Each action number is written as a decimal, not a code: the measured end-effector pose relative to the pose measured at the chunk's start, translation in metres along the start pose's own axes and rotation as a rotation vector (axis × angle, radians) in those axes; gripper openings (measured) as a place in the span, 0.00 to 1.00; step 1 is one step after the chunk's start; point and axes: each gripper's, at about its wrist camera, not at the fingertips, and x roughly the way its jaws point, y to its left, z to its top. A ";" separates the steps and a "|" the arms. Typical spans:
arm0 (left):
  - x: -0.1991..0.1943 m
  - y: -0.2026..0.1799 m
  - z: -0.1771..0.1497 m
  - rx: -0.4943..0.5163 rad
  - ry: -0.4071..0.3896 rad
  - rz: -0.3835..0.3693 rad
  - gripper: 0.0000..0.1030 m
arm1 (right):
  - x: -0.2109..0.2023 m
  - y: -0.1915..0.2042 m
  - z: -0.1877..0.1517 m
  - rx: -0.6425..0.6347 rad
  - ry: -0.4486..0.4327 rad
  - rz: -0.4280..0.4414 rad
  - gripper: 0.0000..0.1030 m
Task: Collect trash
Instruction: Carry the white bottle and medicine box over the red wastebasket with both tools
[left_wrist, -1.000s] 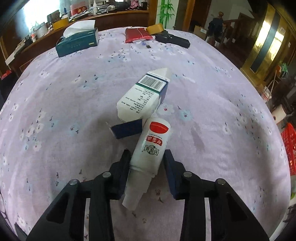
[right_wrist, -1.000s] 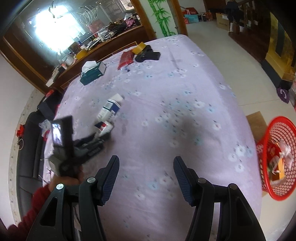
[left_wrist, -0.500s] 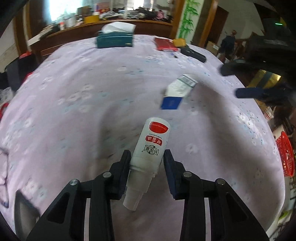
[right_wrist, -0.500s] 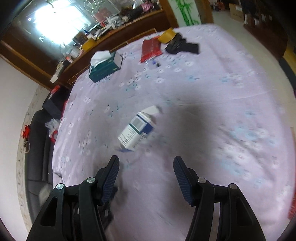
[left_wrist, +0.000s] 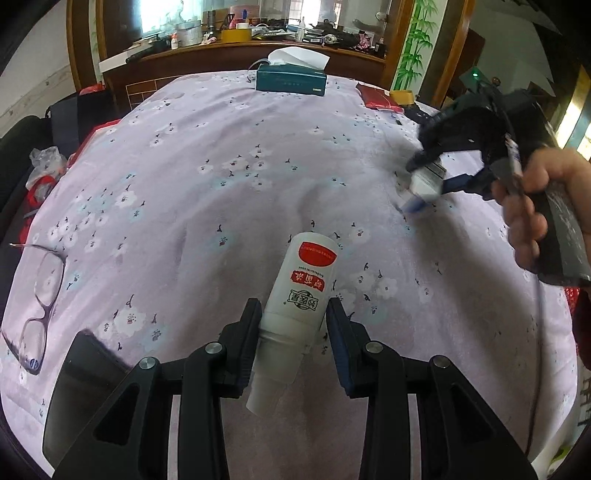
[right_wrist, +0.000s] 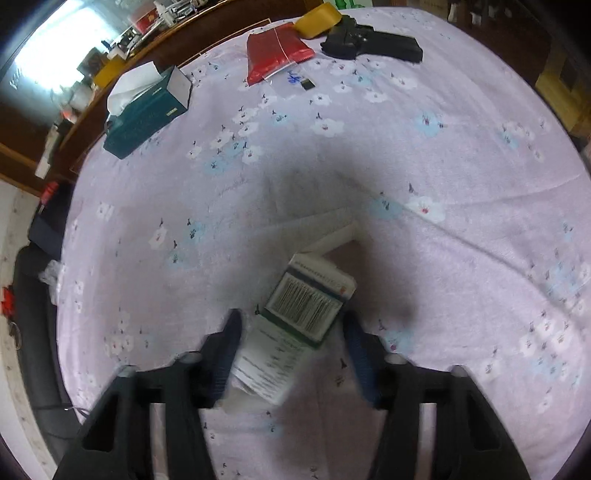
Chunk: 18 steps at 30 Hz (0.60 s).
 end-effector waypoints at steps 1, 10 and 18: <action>0.000 -0.001 0.000 -0.001 0.001 -0.004 0.34 | -0.004 -0.002 -0.003 -0.014 -0.009 -0.012 0.45; 0.000 -0.051 0.008 0.079 -0.010 -0.069 0.33 | -0.070 -0.040 -0.050 -0.172 -0.121 -0.006 0.41; -0.006 -0.126 0.006 0.191 -0.003 -0.162 0.28 | -0.128 -0.119 -0.103 -0.114 -0.184 0.048 0.41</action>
